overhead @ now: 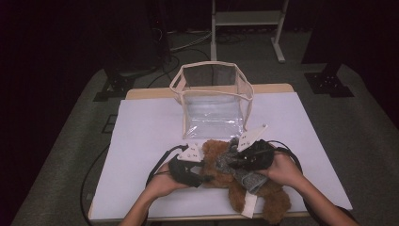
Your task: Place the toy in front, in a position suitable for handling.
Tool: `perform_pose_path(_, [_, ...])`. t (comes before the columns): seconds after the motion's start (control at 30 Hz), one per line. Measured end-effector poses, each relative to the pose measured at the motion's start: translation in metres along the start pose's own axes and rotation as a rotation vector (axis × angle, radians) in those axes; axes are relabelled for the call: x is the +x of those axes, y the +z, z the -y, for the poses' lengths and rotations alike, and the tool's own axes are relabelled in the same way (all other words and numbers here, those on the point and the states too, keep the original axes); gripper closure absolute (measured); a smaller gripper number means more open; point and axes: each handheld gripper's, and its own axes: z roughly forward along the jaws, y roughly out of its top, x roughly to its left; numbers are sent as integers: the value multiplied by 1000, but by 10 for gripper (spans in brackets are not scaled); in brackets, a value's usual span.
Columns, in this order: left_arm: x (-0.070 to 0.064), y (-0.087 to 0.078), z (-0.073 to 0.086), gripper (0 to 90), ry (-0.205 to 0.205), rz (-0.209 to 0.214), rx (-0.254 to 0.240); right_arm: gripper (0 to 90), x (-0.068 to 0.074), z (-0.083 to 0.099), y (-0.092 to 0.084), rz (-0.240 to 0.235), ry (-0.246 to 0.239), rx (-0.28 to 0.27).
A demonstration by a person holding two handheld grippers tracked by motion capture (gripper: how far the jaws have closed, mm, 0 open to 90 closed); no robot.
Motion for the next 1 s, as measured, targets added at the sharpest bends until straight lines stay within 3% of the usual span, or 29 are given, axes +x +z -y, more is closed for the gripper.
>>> perform_pose_path(0.23, [0,-1,0,466,-18,12,-16,802,0,2,-4,-25,37,-40])
perform_pose_path(0.33, [-1,0,-1,471,-22,33,-27,800,3,-4,-8,-37,40,-93])
perform_pose_path(0.53, [-9,4,-3,472,-3,55,-21,798,3,-24,-3,-7,40,-116])
perform_pose_path(0.63, [-8,3,1,471,-2,43,-13,798,4,-30,4,2,26,-95])
perform_pose_path(0.83, [-6,-1,2,497,-1,19,-27,798,2,-18,1,-13,74,-110])
perform_pose_path(1.0, [-5,0,0,496,-2,-14,-25,798,18,-2,-12,0,82,-88])
